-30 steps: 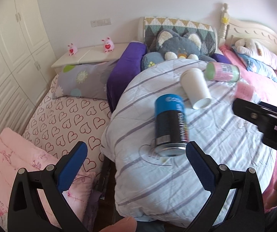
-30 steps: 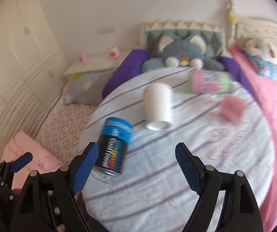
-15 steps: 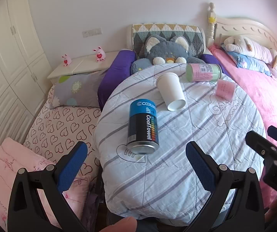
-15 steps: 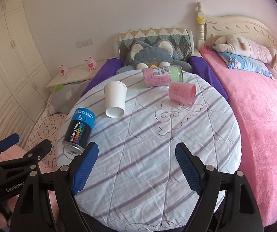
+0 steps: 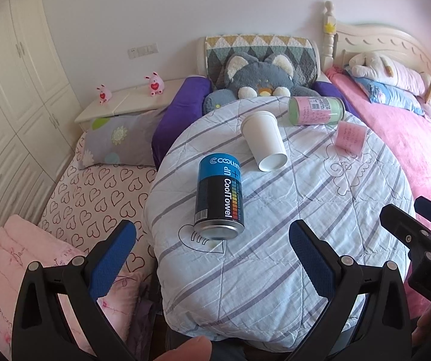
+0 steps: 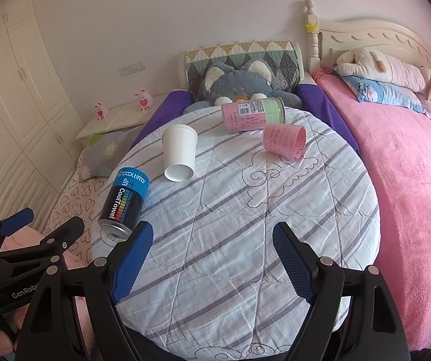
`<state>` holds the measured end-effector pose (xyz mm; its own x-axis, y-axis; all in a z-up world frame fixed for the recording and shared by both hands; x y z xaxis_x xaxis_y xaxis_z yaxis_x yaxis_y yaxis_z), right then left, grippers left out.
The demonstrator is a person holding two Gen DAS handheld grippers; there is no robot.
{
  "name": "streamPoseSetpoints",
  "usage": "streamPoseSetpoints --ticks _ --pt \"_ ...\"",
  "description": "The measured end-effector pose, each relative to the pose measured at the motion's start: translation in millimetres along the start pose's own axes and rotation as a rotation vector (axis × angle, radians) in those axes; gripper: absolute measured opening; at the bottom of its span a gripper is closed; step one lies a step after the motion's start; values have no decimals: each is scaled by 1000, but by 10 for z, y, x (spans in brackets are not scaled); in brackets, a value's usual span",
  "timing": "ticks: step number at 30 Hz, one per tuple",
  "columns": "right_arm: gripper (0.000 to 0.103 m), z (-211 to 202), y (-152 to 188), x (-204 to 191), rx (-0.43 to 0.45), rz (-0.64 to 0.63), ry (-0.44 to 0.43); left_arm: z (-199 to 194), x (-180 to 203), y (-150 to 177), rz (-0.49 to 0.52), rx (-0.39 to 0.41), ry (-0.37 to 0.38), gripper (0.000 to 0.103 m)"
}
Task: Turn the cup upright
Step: 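Move the left gripper toward the lying CoolTowel can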
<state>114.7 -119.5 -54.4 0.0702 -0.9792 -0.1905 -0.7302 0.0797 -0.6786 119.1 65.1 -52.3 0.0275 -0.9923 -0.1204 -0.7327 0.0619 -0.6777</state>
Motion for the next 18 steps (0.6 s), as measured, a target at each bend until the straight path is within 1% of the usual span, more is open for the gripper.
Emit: streamPoseSetpoints --ticks 13,18 --pt "83 44 -31 -76 -2 -10 2 52 -28 -32 -8 -10 3 103" --pt "83 93 -35 -56 -7 -6 15 267 -69 -148 -19 -42 8 103"
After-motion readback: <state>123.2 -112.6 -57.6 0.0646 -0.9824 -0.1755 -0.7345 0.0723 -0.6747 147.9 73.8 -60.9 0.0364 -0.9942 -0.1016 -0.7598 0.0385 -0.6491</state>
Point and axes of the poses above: each gripper's, at about its wrist camera, not at the fingertips, and z roughly the way its jaws point, x to its right, y to its underside, the point moved 5 cm from there along z, roughly the way its jaws point, and after that the axes turned 2 degrees about x, right-handed, at the moved point
